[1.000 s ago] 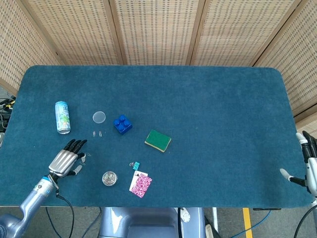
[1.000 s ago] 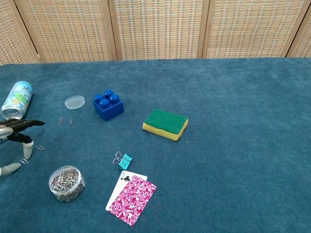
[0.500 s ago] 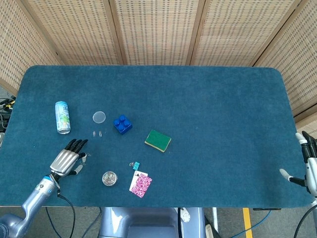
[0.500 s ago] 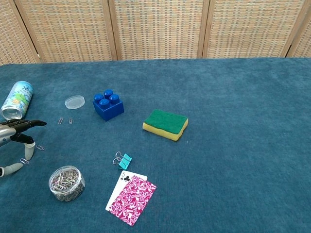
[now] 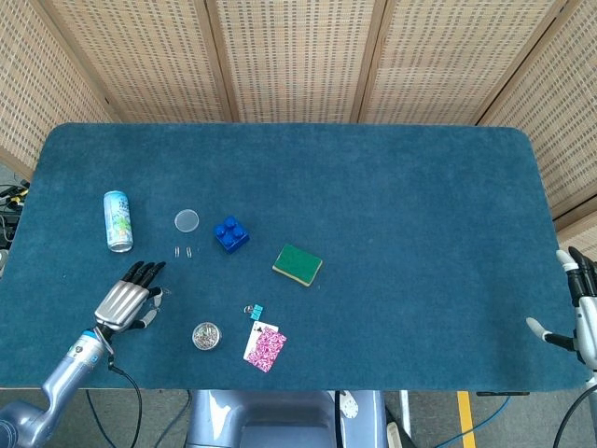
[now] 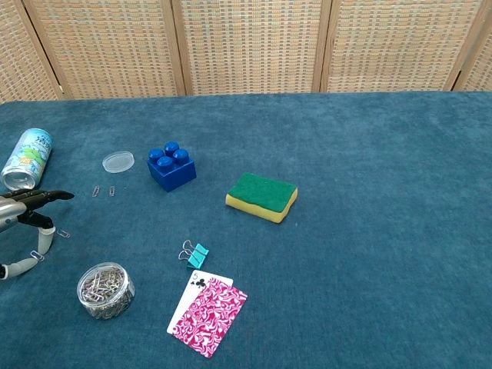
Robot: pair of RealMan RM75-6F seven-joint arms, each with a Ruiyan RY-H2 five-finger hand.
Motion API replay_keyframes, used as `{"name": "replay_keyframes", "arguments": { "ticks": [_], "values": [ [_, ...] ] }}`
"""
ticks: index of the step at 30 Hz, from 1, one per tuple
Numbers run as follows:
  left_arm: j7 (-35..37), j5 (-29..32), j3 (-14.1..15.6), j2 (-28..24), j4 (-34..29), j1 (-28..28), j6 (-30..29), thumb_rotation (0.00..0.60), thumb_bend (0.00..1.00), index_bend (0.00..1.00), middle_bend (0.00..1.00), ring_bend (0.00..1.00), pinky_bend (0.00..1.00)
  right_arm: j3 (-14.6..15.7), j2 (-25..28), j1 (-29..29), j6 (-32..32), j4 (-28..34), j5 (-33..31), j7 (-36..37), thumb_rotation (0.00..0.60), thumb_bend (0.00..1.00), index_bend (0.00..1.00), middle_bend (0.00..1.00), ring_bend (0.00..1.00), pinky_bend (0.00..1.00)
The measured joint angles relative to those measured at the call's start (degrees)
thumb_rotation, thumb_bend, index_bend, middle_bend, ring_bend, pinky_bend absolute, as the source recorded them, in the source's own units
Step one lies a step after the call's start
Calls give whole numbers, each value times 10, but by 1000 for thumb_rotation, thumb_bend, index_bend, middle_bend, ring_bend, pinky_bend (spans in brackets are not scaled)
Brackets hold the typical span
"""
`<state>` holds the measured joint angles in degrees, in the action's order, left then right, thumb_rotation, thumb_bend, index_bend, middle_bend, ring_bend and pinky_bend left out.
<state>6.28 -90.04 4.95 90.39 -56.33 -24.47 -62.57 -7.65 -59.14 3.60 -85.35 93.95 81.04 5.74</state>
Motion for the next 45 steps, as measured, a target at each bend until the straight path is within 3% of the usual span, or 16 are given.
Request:
{"name": "replay_keyframes", "arguments": {
  "ticks": [33, 37, 45],
  "values": [
    [-12, -16, 3, -17, -24, -1, -22, 600, 437, 714, 0, 0, 0, 1, 1, 0, 0, 1, 0, 2, 600, 0, 0, 0, 0, 0],
    [-18, -35, 6, -33, -54, -1, -50, 600, 437, 715, 0, 0, 0, 0, 2, -1, -1, 1, 0, 6, 600, 0, 0, 0, 0, 0],
    [-64, -94, 22, -76, -183, -9, -88, 600, 437, 715, 0, 0, 0, 0, 5, -4, -5, 0, 1, 14, 600, 0, 0, 0, 0, 0]
  ]
}}
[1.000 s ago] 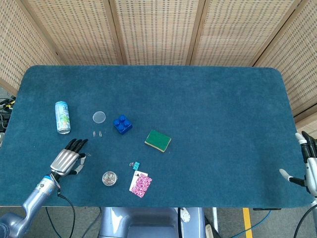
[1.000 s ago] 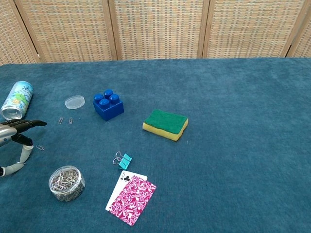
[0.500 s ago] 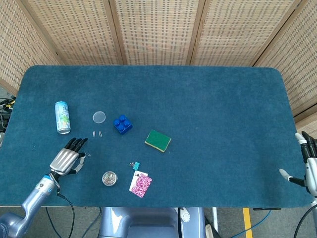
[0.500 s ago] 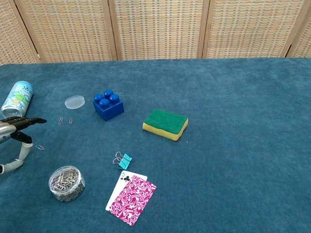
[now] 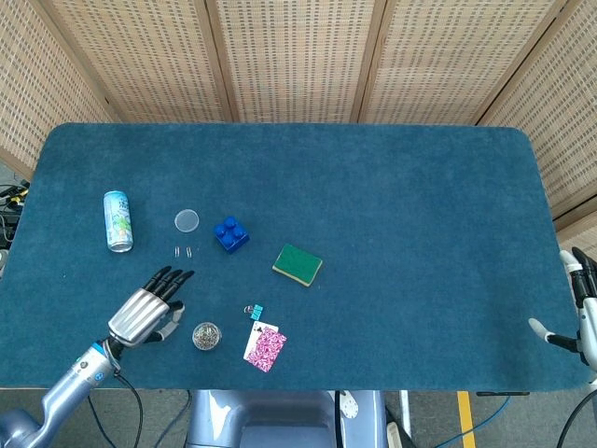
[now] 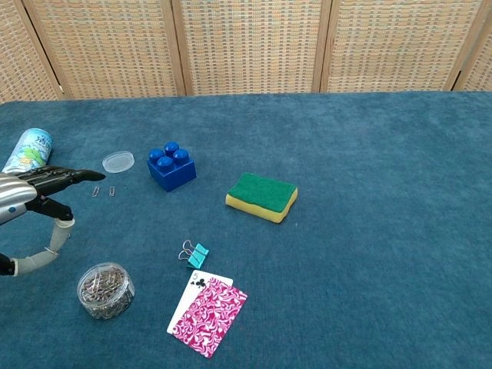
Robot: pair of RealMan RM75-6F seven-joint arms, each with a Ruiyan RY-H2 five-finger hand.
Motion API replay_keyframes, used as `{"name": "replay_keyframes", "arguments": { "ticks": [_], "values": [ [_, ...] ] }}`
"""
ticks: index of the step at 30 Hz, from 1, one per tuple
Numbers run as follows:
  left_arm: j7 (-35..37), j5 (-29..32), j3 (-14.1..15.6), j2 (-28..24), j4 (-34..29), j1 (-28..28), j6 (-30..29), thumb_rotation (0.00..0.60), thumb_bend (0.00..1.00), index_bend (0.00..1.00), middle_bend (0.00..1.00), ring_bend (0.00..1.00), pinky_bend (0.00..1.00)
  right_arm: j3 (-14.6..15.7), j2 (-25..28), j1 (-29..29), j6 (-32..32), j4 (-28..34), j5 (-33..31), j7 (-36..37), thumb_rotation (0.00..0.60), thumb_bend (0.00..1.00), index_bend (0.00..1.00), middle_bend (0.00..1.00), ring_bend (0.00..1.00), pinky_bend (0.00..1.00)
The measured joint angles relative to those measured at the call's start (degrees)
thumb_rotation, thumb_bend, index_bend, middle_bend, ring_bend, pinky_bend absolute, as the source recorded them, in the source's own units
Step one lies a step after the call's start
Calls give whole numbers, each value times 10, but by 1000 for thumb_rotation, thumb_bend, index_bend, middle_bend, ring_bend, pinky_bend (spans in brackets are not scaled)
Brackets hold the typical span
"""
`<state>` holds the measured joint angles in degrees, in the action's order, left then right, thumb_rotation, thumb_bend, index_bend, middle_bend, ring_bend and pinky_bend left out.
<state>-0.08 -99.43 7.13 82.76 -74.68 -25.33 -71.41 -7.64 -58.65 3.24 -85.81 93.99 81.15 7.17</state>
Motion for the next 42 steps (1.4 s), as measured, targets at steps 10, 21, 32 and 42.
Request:
{"name": "replay_keyframes", "arguments": {
  "ticks": [10, 21, 32, 42],
  "values": [
    [-61, -20, 8, -6, -64, -15, 25, 600, 437, 715, 0, 0, 0, -1, 2, -1, 0, -2, -1, 6, 600, 0, 0, 0, 0, 0],
    [-74, 0, 3, 15, -60, -18, 48, 600, 436, 619, 0, 0, 0, 0, 3, -1, 0, -2, 0, 8, 600, 0, 0, 0, 0, 0],
    [-66, 11, -3, 25, -47, -19, 52, 600, 334, 437, 0, 0, 0, 0, 3, -1, 0, -2, 0, 9, 600, 0, 0, 0, 0, 0],
    [-47, 9, -7, 16, -48, -18, 36, 600, 319, 432, 0, 0, 0, 0, 4, -2, 1, -1, -1, 9, 600, 0, 0, 0, 0, 0]
  ]
}}
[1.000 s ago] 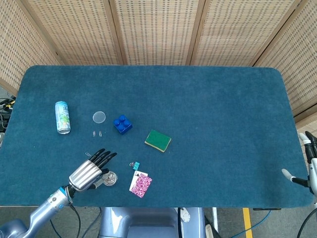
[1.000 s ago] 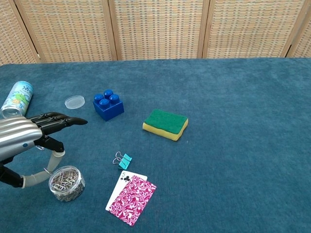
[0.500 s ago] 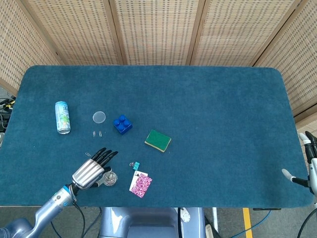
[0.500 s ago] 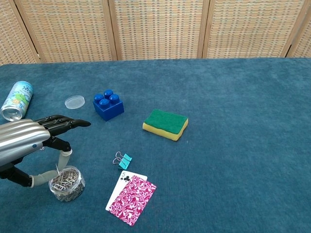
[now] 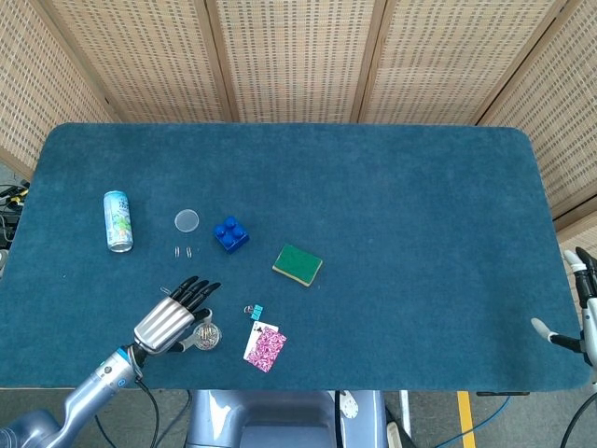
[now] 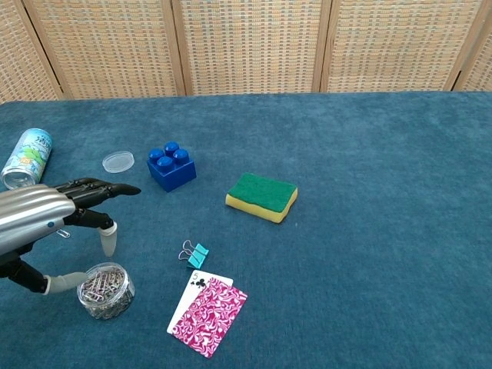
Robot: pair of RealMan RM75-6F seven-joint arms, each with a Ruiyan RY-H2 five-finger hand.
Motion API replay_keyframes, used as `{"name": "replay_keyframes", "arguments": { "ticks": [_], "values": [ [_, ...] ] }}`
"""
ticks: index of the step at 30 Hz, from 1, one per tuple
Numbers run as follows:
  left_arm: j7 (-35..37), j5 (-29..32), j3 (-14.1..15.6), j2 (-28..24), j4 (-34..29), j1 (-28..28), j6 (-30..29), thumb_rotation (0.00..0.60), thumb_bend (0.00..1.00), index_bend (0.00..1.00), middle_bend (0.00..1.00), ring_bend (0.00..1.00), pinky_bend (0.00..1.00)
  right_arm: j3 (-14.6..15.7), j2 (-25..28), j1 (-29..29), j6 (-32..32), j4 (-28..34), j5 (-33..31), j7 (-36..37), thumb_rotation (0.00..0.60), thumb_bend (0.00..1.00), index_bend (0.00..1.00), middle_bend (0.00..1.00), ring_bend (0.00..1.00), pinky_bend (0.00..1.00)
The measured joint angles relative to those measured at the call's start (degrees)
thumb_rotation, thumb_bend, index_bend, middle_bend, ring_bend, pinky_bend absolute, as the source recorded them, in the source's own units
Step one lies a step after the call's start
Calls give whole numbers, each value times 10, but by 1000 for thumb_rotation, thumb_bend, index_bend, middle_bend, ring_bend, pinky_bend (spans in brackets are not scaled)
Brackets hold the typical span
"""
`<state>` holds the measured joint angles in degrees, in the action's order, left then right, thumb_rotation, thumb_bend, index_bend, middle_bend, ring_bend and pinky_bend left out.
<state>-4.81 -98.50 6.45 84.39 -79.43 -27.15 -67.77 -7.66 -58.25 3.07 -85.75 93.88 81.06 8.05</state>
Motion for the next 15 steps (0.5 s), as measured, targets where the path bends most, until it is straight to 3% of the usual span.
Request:
{"name": "replay_keyframes", "arguments": {
  "ticks": [6, 15],
  "values": [
    [12, 27, -24, -16, 19, -4, -1, 600, 318, 445, 0, 0, 0, 0, -1, 2, 4, 0, -1, -1, 600, 0, 0, 0, 0, 0],
    [66, 73, -52, 4, 137, -29, 51, 600, 316, 497, 0, 0, 0, -1, -3, 5, 10, -1, -6, -9, 600, 0, 0, 0, 0, 0]
  ]
}}
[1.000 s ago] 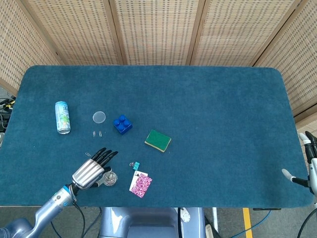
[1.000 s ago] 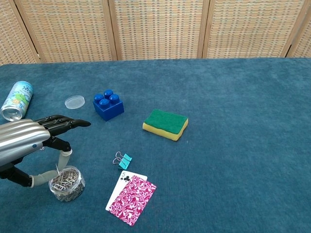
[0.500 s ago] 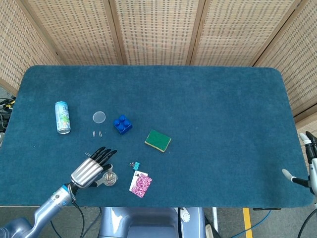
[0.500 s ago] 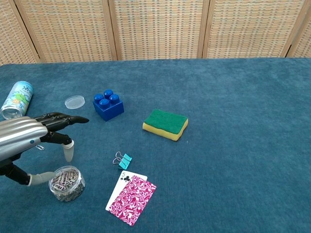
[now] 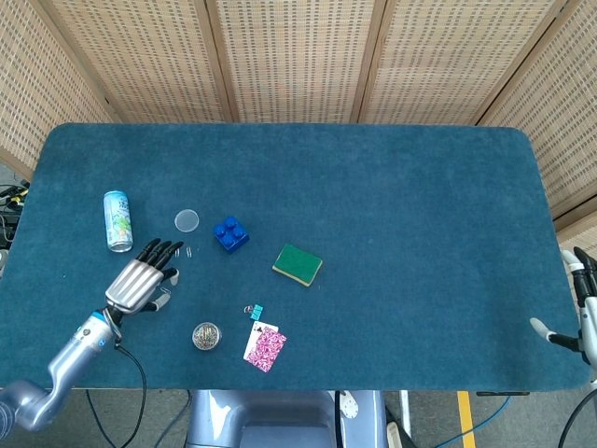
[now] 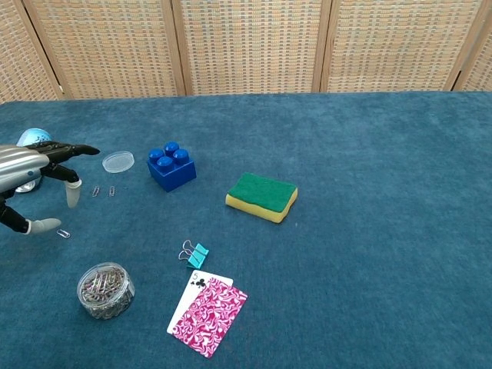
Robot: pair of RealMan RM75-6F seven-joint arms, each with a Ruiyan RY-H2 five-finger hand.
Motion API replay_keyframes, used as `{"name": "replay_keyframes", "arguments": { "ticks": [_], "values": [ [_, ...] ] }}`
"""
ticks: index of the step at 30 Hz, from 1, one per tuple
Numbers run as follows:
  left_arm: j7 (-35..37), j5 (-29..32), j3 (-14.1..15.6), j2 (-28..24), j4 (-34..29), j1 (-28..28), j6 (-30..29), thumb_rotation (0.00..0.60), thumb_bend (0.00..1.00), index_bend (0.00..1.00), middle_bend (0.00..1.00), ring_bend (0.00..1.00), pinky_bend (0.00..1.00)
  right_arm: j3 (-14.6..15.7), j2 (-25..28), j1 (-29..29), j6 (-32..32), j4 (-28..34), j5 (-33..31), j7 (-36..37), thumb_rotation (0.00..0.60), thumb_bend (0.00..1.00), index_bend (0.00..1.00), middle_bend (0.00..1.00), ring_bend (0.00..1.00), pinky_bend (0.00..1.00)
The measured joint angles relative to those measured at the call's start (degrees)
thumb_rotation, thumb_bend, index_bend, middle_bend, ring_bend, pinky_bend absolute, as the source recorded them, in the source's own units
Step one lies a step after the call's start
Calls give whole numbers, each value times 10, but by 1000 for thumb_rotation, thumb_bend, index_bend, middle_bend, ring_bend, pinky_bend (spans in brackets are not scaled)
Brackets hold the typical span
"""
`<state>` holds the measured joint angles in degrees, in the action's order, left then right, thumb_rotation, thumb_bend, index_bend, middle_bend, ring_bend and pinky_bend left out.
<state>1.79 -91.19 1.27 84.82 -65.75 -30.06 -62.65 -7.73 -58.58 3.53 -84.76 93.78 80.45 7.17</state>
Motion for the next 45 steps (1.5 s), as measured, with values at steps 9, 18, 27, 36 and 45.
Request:
{"name": "replay_keyframes", "arguments": {
  "ticks": [9, 18, 27, 36, 45],
  "values": [
    [41, 8, -1, 47, 75, -16, 22, 600, 316, 518, 0, 0, 0, -2, -2, 0, 0, -1, -7, -6, 600, 0, 0, 0, 0, 0],
    [33, 29, 1, 53, 95, -13, 42, 600, 316, 522, 0, 0, 0, -2, -2, -1, -1, -2, -5, -3, 600, 0, 0, 0, 0, 0],
    [48, 27, 10, 56, 110, -8, 40, 600, 315, 528, 0, 0, 0, -2, -3, 0, -2, -1, -4, -5, 600, 0, 0, 0, 0, 0],
    [50, 27, 13, 56, 110, -8, 45, 600, 316, 527, 0, 0, 0, -2, -3, -1, -2, -1, -3, -6, 600, 0, 0, 0, 0, 0],
    [34, 31, 11, 61, 103, -14, 54, 600, 315, 527, 0, 0, 0, -1, -3, 0, 0, -2, -5, -6, 600, 0, 0, 0, 0, 0]
  ]
}}
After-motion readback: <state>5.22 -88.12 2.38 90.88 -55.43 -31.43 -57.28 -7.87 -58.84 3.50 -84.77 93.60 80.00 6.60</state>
